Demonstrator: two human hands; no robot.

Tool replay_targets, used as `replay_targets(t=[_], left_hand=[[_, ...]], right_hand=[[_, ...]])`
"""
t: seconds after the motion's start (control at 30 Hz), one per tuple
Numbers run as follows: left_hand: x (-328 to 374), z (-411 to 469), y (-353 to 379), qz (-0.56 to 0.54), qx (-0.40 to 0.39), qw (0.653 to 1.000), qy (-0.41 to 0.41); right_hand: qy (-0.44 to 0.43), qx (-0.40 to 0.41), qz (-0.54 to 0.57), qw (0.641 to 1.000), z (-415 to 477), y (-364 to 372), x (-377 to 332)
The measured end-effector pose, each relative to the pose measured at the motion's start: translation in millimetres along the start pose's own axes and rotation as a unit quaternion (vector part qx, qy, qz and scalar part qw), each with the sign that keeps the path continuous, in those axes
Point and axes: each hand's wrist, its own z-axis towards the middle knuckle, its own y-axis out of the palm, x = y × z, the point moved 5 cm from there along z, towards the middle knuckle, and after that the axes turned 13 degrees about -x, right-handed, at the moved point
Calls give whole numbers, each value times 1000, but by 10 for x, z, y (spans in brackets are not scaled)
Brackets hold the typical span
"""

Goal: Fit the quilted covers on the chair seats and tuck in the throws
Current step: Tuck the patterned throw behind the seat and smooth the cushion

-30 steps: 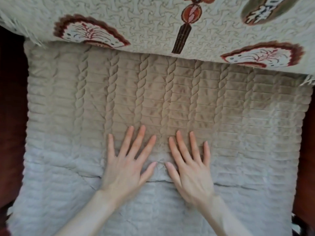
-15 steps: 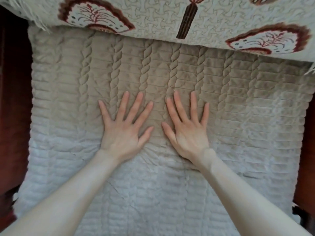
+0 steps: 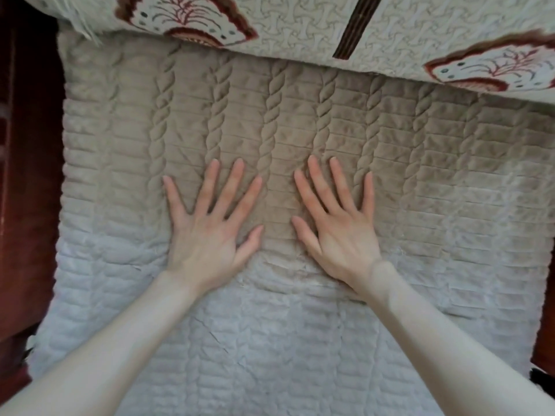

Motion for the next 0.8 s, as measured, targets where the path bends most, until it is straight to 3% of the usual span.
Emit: replay_targets(t=[0.1,0.2,0.3,0.57,0.8], left_hand=[[54,-304,5,-8,6,1000,11],[260,-693,199,3,-51,997,61],[311,-634,317,20,-74,996,56],[337,-420,208,-14,-67,997,28],[178,198,0,12,-27,1000,-2]], right_hand=[[-15,20,17,1000,-326,-5,-183],[-71,-29,-10,997,-709,204,-352],[-79,-55,-29,995,-581,287,-200],[52,-61,22,997,-661,253,-12],[75,-16,2,997,-228,85,158]])
